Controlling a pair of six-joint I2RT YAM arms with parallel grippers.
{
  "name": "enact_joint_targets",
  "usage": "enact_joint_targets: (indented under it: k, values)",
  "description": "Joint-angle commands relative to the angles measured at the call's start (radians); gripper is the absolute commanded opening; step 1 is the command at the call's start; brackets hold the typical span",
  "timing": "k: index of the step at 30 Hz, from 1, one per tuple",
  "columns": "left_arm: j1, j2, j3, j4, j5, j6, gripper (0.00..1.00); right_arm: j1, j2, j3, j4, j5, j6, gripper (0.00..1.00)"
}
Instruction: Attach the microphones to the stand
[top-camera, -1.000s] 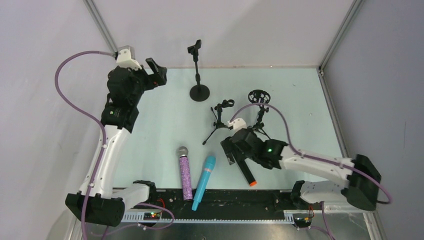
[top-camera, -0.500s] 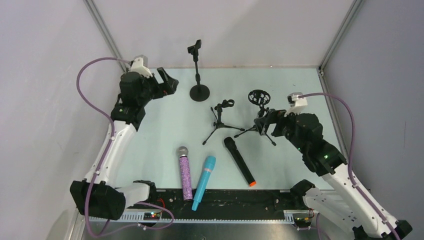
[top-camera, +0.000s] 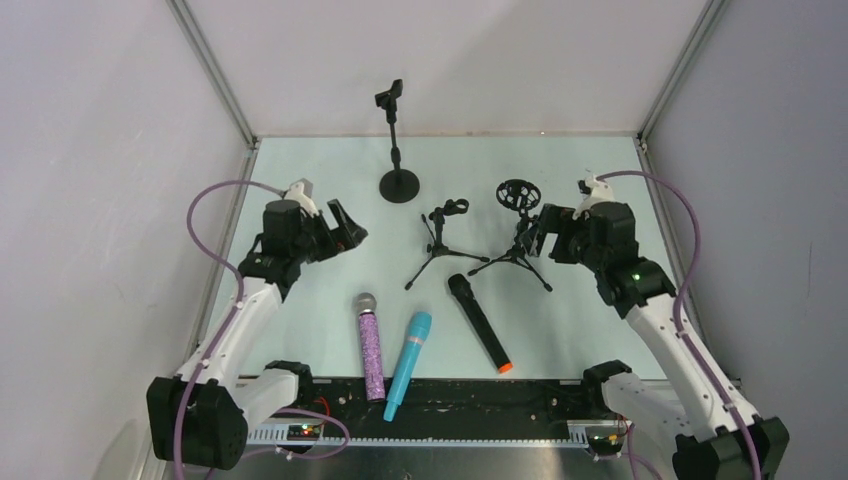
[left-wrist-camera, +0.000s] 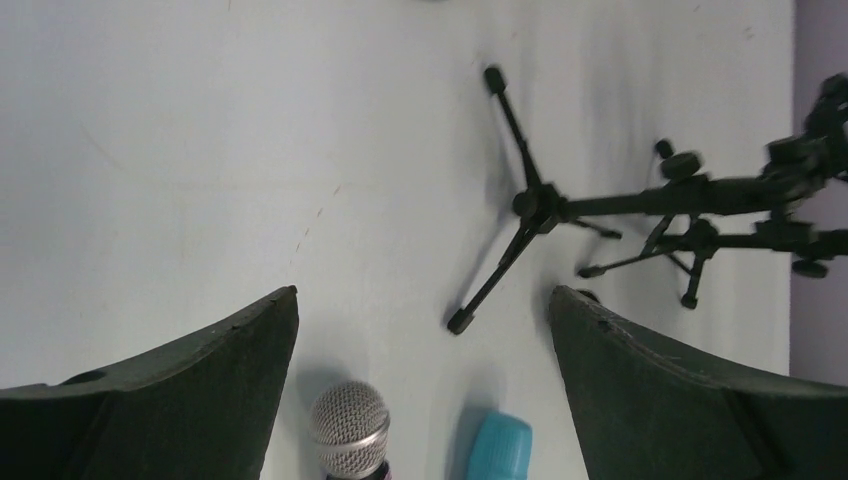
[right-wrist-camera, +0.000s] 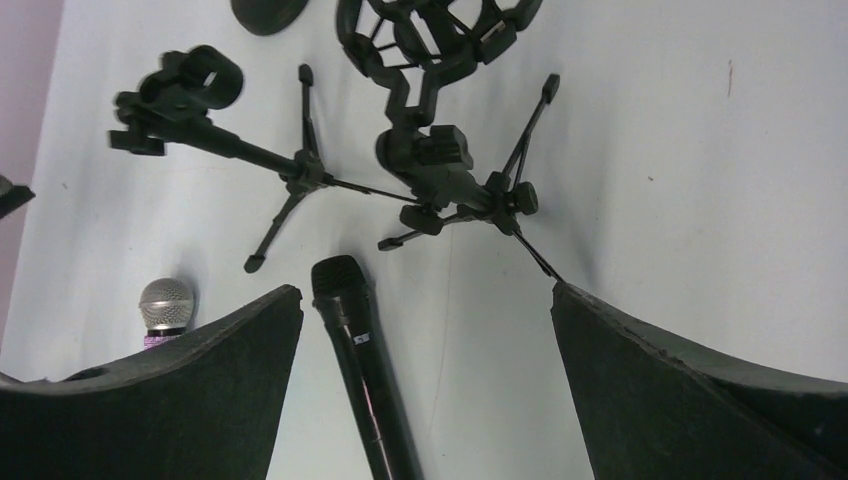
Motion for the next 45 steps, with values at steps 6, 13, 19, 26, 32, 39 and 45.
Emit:
enact_joint_targets:
  k: [6, 13, 19, 26, 32, 39, 45]
  values:
    - [0.003, 0.029, -0.044, -0.11, 0.008, 0.04, 0.98, 0.09, 0.207, 0.115, 0.035, 0.128, -0.006, 0.97]
    - [-0.001, 0.05, -0.041, -0.127, 0.018, 0.055, 0.98, 0.183, 0.399, 0.247, -0.001, 0.388, -0.041, 0.95]
    - [-0.003, 0.014, -0.044, -0.129, -0.005, 0.058, 0.98, 0.203, 0.516, 0.295, 0.023, 0.473, -0.082, 0.9]
    - [-0.004, -0.003, -0.042, -0.128, -0.012, 0.061, 0.98, 0.19, 0.582, 0.314, 0.023, 0.449, -0.092, 0.68]
    - [-0.003, -0.002, -0.039, -0.128, -0.016, 0.063, 0.98, 0.193, 0.564, 0.314, 0.002, 0.42, -0.076, 0.37]
    - [-0.003, -0.015, -0.042, -0.129, -0.015, 0.062, 0.98, 0.21, 0.547, 0.313, -0.047, 0.472, -0.059, 0.24]
    - [-0.004, -0.028, -0.043, -0.127, -0.014, 0.061, 0.98, 0.226, 0.505, 0.29, -0.117, 0.519, -0.036, 0.2]
